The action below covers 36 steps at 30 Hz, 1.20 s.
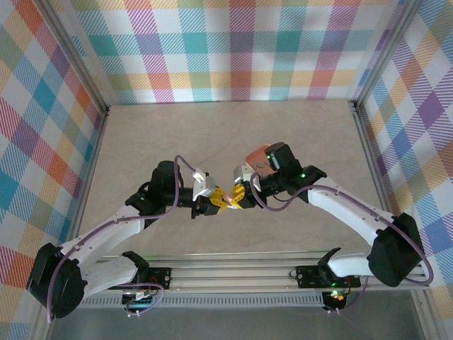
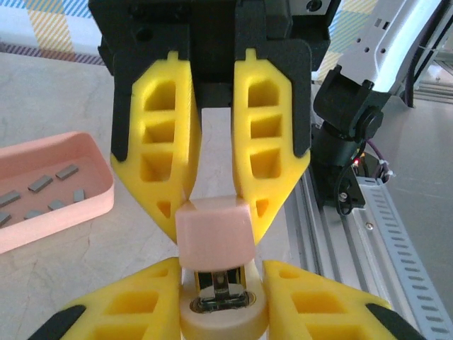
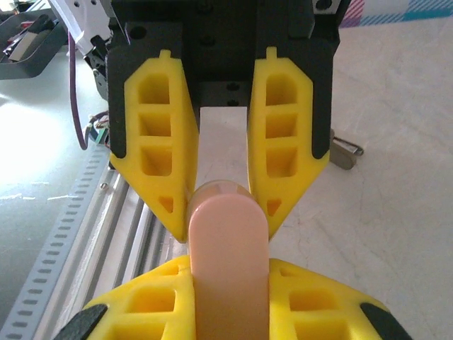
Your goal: Load the staples into the stapler
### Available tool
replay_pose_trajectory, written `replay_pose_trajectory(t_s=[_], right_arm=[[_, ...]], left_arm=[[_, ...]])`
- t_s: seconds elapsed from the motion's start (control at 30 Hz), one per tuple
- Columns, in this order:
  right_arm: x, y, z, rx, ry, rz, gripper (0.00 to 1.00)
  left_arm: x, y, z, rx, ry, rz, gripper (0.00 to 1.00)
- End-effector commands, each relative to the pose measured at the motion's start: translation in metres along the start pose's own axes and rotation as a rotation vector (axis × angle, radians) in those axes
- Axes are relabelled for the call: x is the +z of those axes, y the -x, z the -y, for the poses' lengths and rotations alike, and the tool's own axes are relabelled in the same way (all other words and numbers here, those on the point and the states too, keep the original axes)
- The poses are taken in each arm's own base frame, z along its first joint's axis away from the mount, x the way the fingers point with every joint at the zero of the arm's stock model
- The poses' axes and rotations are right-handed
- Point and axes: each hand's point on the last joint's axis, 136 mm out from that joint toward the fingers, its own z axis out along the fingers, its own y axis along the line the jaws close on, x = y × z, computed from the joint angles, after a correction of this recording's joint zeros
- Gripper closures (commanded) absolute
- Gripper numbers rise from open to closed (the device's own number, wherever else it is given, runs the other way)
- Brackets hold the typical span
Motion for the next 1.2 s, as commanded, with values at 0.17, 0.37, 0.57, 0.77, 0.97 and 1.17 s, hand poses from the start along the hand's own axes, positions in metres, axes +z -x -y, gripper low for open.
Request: replay_pose_trajectory(t_s=[0.17,0.37,0.57,0.77,0.97,1.17], right_arm=[[-0.013,0.008,-0.010,-0.053,0.003,0.057,0.94],[-0.036,0.027,-0.006,-0.093,-0.070,0.186,0.97],[-0.055,0.037,-0.007,-0.104,-0.110,0.256,0.98],[-0.058,0.043,-0.007,-0.104,-0.132,0.319,0.98],[-0.068,0.043,-0.004,-0.102,-0.196,0.337,0.97],[-0.070,0.036,-0.003,-0.082,-0.216,0.327,0.97]], left_arm=[[-0.001,0.001,-0.002,0.013,0.028,-0.008,0.81],[0.003,-0.015,-0.008,-0.030,0.043,-0.058,0.81],[0.009,-0.024,-0.008,-0.048,0.039,-0.077,0.81],[0.022,-0.030,-0.006,-0.061,0.004,-0.099,0.76],[0.022,-0.042,-0.012,-0.082,0.048,-0.116,0.61],[0.019,-0.040,-0.013,-0.092,0.067,-0.110,0.52]])
